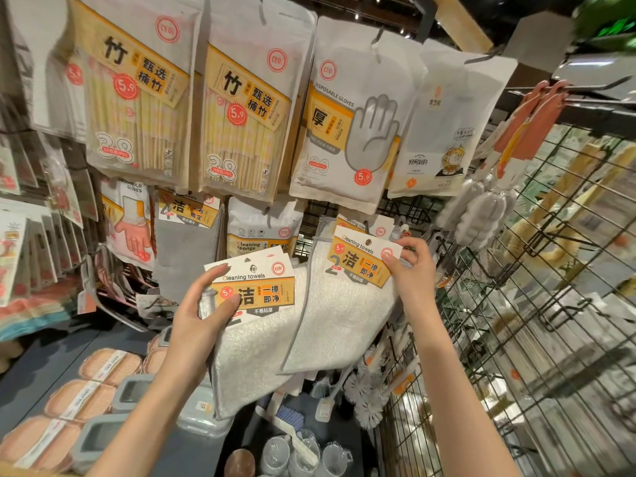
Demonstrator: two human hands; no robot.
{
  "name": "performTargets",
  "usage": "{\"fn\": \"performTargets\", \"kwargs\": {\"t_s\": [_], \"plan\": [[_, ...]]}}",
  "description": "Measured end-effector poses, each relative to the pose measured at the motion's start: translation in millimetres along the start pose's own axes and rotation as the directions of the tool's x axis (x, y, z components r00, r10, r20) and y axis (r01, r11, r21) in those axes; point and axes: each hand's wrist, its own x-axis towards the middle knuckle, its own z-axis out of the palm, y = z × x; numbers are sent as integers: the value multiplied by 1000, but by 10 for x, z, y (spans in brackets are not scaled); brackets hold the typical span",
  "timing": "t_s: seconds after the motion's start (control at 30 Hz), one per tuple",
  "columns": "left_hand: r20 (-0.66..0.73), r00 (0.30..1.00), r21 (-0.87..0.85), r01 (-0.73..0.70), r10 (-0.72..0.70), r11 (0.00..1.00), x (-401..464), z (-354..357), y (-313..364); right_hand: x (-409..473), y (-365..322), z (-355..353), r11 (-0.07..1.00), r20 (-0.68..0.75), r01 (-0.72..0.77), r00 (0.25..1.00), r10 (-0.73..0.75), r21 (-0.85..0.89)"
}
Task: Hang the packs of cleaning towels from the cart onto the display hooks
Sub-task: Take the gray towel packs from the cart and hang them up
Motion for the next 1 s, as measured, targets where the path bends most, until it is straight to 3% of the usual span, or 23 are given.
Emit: {"fn": "performTargets", "kwargs": {"t_s": [0.27,0.53,1.0], "plan": [[-21,1000,37,-5,5,999,48,-97,15,231,132,46,1000,-71,-10,997,9,-8],[-23,1000,89,-4,6,996,52,-127,-17,466,281,186,987,-154,31,986,-56,-160],[-75,997,106,-17,25,994,96,-141,44,758,335,363,942,-235,-37,971,-44,-332]]}}
